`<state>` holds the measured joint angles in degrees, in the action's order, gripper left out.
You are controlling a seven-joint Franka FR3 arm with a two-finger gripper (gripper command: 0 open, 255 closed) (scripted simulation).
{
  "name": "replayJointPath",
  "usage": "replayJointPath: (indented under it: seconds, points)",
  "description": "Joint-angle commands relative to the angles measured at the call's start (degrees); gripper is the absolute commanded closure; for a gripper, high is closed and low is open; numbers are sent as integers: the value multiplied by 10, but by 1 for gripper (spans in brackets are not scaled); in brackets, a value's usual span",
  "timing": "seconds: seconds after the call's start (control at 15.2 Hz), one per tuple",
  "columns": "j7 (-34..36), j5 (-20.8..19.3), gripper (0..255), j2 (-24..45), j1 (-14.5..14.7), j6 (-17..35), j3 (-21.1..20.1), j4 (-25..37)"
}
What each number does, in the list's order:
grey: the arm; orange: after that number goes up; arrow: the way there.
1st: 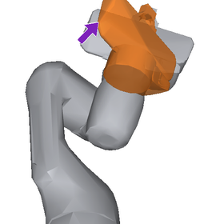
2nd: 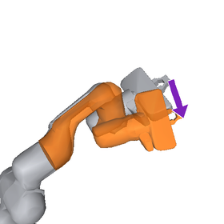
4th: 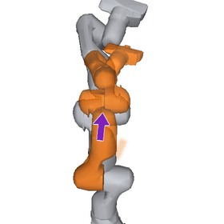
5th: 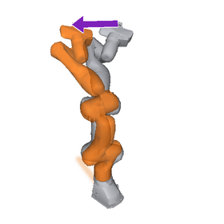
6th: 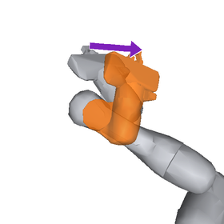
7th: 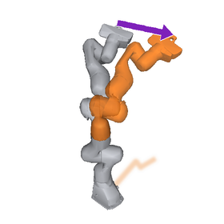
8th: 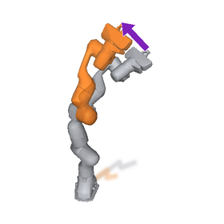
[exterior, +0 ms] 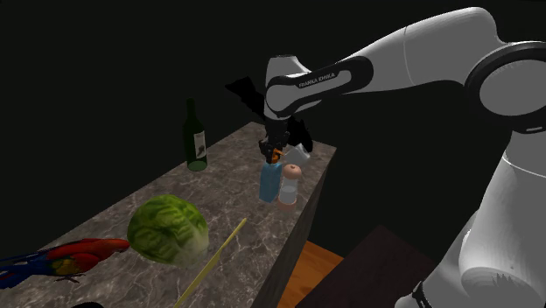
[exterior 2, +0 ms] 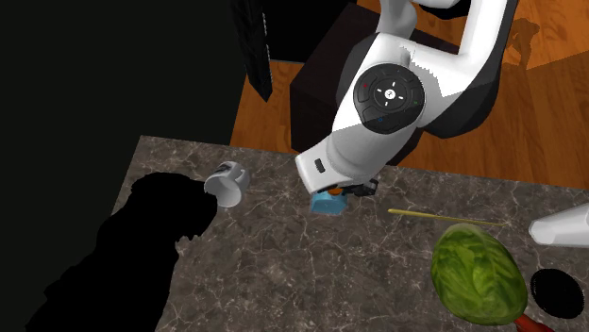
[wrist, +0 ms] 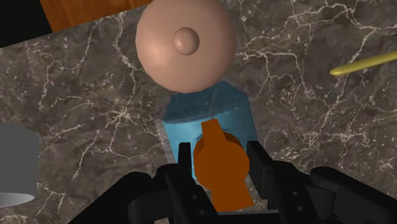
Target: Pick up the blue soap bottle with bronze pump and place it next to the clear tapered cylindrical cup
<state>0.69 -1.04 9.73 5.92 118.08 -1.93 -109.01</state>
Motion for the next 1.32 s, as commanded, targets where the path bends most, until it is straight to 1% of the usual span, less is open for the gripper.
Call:
replayJointPath:
  seconds: [0.0, 0.4, 1.25]
  points:
    - [0, 0, 255, 0, 0, 0, 0, 0]
    - [0, 0, 255, 0, 0, 0, 0, 0]
    - [-2, 2, 255, -25, 0, -94, 0, 69]
